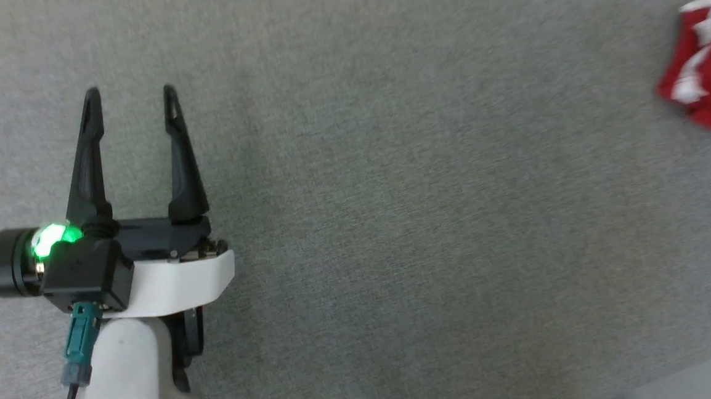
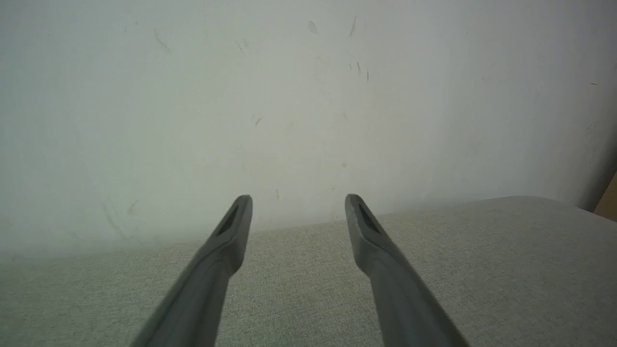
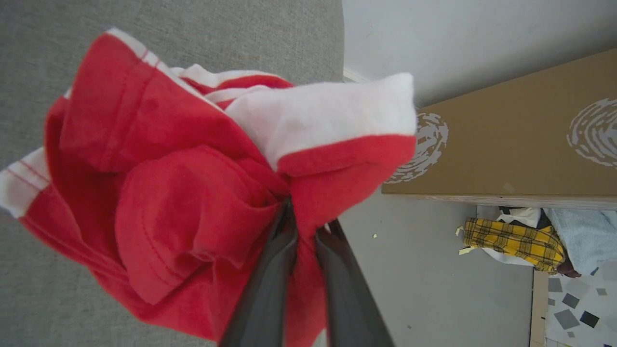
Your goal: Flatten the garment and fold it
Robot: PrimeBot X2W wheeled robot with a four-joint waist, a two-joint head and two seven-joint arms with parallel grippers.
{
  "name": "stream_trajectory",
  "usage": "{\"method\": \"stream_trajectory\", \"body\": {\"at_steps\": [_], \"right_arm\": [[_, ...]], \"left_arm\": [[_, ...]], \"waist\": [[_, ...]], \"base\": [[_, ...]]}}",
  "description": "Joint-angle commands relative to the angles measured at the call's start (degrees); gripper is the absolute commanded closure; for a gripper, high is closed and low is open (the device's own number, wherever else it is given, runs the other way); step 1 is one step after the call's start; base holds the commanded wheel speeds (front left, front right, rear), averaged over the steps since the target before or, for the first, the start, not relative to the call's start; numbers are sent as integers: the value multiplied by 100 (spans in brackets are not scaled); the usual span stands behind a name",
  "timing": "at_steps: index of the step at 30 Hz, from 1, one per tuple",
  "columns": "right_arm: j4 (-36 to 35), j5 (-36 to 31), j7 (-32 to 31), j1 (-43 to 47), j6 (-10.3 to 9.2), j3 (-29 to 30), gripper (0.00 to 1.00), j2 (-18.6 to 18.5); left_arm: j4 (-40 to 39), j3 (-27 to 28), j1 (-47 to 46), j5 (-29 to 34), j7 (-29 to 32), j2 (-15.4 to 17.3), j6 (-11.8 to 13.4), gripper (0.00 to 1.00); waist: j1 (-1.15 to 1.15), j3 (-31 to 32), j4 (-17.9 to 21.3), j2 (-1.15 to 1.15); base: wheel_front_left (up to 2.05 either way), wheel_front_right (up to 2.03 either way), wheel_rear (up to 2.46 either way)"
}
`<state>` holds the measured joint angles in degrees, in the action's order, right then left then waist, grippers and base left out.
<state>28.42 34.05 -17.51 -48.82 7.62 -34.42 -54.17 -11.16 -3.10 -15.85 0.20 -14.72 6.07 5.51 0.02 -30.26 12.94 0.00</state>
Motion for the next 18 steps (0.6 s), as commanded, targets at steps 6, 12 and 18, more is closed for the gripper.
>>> {"method": "stream_trajectory", "body": {"at_steps": [6, 12, 18], "right_arm": [[1001, -796, 374, -354, -13, 411, 100, 58], [1543, -1016, 459, -433, -13, 606, 95, 462], [1991, -1520, 820, -530, -13, 940, 0, 628]], "left_arm": [[-253, -129, -257, 6, -28, 17, -22, 0], [-238, -168, -249, -3, -28, 16, 21, 0], [-99, -164, -107, -107, -28, -29, 64, 0]], "waist": [[-2, -579, -309, 0], [-2, -448, -345, 0], [-2, 87, -390, 0]], "base": [[0, 0, 0], [0, 0, 0], [0, 0, 0]]}}
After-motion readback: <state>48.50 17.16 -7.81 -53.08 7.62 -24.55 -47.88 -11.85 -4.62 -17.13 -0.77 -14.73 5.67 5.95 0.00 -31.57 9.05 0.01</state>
